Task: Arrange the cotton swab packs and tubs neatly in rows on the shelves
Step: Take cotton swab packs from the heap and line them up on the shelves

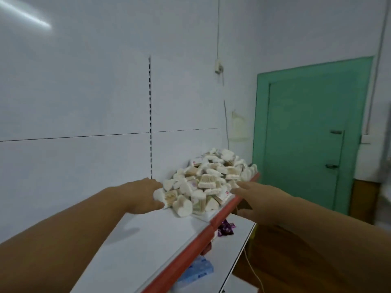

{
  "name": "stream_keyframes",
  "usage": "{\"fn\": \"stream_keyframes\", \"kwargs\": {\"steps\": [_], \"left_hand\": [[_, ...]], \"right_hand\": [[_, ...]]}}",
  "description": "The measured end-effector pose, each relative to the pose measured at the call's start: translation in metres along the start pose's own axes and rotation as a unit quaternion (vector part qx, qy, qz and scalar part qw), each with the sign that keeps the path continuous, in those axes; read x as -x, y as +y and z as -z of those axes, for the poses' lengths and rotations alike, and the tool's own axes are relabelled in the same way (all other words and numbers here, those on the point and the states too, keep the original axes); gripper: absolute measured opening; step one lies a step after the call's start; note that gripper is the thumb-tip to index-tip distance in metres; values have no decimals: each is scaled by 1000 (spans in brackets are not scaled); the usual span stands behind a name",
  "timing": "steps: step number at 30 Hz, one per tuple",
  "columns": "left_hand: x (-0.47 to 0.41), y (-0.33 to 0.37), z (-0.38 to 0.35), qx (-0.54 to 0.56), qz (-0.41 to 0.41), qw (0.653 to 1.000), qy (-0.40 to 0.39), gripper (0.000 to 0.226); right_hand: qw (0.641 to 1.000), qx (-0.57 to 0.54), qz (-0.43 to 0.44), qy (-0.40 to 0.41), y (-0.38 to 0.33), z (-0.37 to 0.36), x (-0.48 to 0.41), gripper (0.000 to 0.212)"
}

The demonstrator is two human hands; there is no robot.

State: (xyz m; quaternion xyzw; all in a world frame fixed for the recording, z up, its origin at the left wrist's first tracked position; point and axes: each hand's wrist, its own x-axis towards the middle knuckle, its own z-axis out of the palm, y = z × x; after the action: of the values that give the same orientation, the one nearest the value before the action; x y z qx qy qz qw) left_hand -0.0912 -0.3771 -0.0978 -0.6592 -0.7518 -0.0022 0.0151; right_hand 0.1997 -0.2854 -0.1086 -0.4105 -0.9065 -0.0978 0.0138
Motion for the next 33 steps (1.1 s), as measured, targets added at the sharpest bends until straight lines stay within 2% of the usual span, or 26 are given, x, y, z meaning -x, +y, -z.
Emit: {"fn": "stream_keyframes", "kwargs": {"steps": [6, 8, 13, 16, 20, 23, 25, 28, 30, 33], "left_hand": [[-128, 15, -3, 27, -63, 997, 29, 57], [-166, 19, -5, 26, -77, 997, 16, 59], [-256, 31, 2, 46, -101, 993, 35, 46], [-300, 43, -2, 28, -86, 995, 51, 53], [-357, 56, -8, 27, -66, 994, 87, 47], [-395, 71, -13, 19, -43, 994, 100, 44], [-419, 83, -14, -6, -30, 995, 92, 44], [-446, 101, -8, -29, -4, 996, 84, 43], [-461, 109, -5, -30, 14, 996, 89, 42], [-475, 119, -4, -28, 43, 996, 79, 42]], "right_hand": [[999, 2, -52, 10, 69, -14, -77, 55], [998, -18, -61, 17, 89, -20, -109, 55], [994, -70, -66, 47, 141, -42, -178, 56], [990, -104, -72, 64, 177, -55, -208, 56], [982, -152, -73, 90, 240, -73, -264, 57], [955, -261, -70, 121, 281, -84, -320, 59], [939, -316, -50, 122, 299, -93, -356, 61], [943, -321, 11, 89, 320, -106, -403, 63], [942, -325, 34, 73, 329, -110, -429, 58], [925, -372, 39, 70, 334, -111, -456, 36]]}}
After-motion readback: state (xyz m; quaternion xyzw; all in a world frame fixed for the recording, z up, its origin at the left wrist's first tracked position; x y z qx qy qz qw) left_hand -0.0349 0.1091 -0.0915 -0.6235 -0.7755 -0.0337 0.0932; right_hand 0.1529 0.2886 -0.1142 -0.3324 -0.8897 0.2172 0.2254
